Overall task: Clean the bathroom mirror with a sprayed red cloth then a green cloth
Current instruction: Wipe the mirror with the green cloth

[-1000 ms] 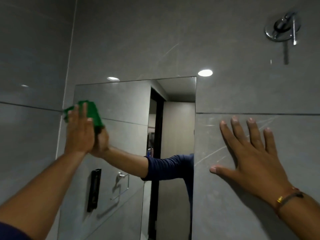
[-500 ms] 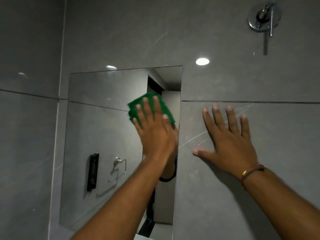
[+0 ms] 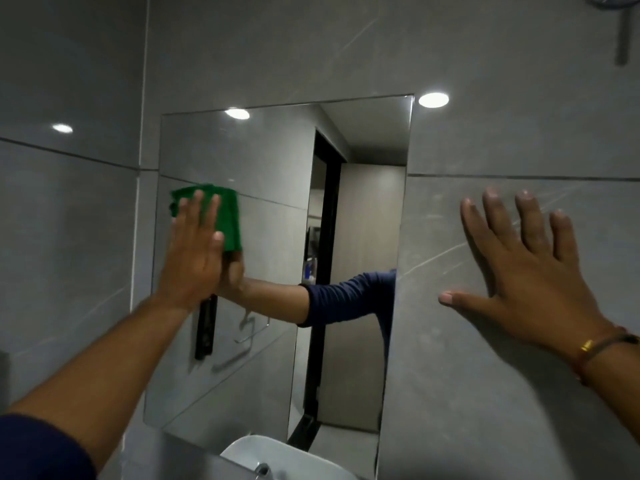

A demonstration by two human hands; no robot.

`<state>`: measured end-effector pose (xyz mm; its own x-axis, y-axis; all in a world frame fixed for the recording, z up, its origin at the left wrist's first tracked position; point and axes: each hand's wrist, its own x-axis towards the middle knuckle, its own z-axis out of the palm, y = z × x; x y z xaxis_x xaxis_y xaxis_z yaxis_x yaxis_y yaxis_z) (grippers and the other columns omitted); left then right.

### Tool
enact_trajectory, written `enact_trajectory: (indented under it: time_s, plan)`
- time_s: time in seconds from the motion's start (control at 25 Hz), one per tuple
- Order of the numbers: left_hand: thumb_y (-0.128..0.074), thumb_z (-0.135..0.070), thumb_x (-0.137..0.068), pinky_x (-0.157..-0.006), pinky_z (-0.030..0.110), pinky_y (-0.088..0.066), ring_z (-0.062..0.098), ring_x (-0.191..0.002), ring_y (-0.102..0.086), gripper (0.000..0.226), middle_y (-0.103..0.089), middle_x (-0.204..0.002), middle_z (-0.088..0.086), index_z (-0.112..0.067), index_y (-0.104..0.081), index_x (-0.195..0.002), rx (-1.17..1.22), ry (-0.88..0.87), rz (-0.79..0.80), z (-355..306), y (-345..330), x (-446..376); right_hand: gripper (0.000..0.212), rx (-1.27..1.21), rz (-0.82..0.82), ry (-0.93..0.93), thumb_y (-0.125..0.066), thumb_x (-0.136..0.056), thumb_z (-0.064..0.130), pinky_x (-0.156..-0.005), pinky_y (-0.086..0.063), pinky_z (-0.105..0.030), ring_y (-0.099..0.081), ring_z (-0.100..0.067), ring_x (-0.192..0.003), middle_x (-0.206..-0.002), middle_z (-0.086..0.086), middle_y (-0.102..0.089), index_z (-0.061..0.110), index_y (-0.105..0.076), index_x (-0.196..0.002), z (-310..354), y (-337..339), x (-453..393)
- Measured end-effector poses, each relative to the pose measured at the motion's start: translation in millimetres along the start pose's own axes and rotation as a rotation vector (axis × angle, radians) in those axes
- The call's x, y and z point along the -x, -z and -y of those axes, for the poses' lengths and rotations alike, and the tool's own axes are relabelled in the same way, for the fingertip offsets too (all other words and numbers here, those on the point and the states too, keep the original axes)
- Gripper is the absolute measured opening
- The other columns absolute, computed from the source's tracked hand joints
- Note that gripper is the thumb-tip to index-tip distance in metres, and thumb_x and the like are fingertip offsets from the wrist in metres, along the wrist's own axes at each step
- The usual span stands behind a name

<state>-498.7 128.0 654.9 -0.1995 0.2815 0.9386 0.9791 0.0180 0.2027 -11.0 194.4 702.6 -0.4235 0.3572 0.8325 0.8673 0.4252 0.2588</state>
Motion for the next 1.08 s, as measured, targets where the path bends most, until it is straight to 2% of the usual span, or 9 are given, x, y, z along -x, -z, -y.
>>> enact_trajectory:
  time_s: [0.16,0.24,0.32,0.44,0.6,0.76,0.84,0.92,1.08]
  plan:
    - [-0.018,-0.028,-0.113,-0.132,0.045,0.003,0.032,-0.164,0.004,0.057,0.000,-0.178,0.008,-0.024,-0.005,-0.168,0.211,0.590,-0.128,55,-2,-7,0.121,0.005,-0.010,0.012,-0.029,-0.071,0.096,-0.126,0.011,-0.054,0.015,-0.033,-0.159,-0.174,-0.005,0.012,0.031,0.007,-0.166,3,-2,-2]
    - [-0.017,-0.028,-0.113,-0.131,0.047,0.003,0.031,-0.164,0.003,0.057,0.000,-0.178,0.006,-0.025,-0.004,-0.168,0.264,0.872,-0.160,31,-9,4,0.121,0.009,-0.004,0.010,-0.030,-0.072,0.095,-0.126,0.012,-0.053,0.016,-0.034,-0.159,-0.173,-0.005,0.013,0.030,0.008,-0.166,2,-2,-2]
    - [-0.017,-0.031,-0.113,-0.131,0.051,0.003,0.030,-0.164,0.006,0.058,0.003,-0.178,0.005,-0.028,0.000,-0.168,0.280,1.019,-0.156,-21,-16,18,0.122,0.016,0.000,0.016,-0.034,-0.073,0.094,-0.126,0.012,-0.056,0.017,-0.034,-0.159,-0.173,-0.005,0.014,0.030,0.010,-0.166,3,-4,-3]
    - [-0.021,-0.036,-0.112,-0.129,0.057,0.005,0.031,-0.163,0.012,0.061,0.010,-0.178,0.004,-0.031,0.006,-0.167,0.302,0.846,-0.117,-140,-30,40,0.123,0.023,0.010,0.014,-0.045,-0.075,0.090,-0.125,0.010,-0.061,0.020,-0.034,-0.158,-0.173,-0.004,0.017,0.031,0.014,-0.165,3,-4,-3]
    - [-0.010,-0.045,-0.110,-0.127,0.051,0.016,0.028,-0.161,0.023,0.062,0.022,-0.175,0.002,-0.031,0.011,-0.166,0.198,0.203,0.029,-263,-50,94,0.123,-0.001,0.038,0.021,-0.052,-0.079,0.087,-0.125,0.014,-0.057,0.024,-0.032,-0.156,-0.173,-0.004,0.020,0.032,0.018,-0.164,2,3,-2]
    - [-0.035,-0.040,-0.109,-0.129,0.061,-0.014,0.030,-0.164,0.001,0.062,-0.004,-0.177,0.003,-0.031,-0.017,-0.167,-0.076,-0.584,0.187,-211,-57,148,0.116,0.005,0.028,0.046,-0.043,-0.079,0.086,-0.126,0.011,-0.058,0.019,-0.032,-0.158,-0.173,-0.002,0.017,0.033,0.014,-0.165,-1,3,1]
    - [-0.038,-0.042,-0.108,-0.129,0.057,-0.018,0.029,-0.163,-0.010,0.060,-0.014,-0.175,0.001,-0.035,-0.024,-0.165,-0.199,-0.890,0.207,-150,-51,139,0.115,0.011,0.019,0.037,-0.042,-0.079,0.086,-0.126,0.010,-0.058,0.018,-0.032,-0.158,-0.173,-0.001,0.017,0.033,0.013,-0.165,-2,2,2]
    - [-0.037,-0.041,-0.107,-0.129,0.056,-0.016,0.028,-0.164,-0.006,0.064,-0.006,-0.177,0.000,-0.037,-0.015,-0.166,-0.230,-0.825,0.169,-87,-43,119,0.115,0.011,0.022,0.031,-0.041,-0.078,0.087,-0.126,0.012,-0.057,0.021,-0.031,-0.158,-0.173,-0.002,0.017,0.034,0.014,-0.165,-2,1,2]
    - [-0.028,-0.033,-0.107,-0.130,0.059,-0.008,0.027,-0.164,0.007,0.065,0.009,-0.178,-0.001,-0.032,-0.003,-0.168,-0.057,-0.164,0.072,20,-29,103,0.114,0.034,0.012,0.028,-0.033,-0.077,0.091,-0.125,0.015,-0.053,0.021,-0.032,-0.158,-0.174,-0.006,0.015,0.034,0.013,-0.165,0,-1,0]
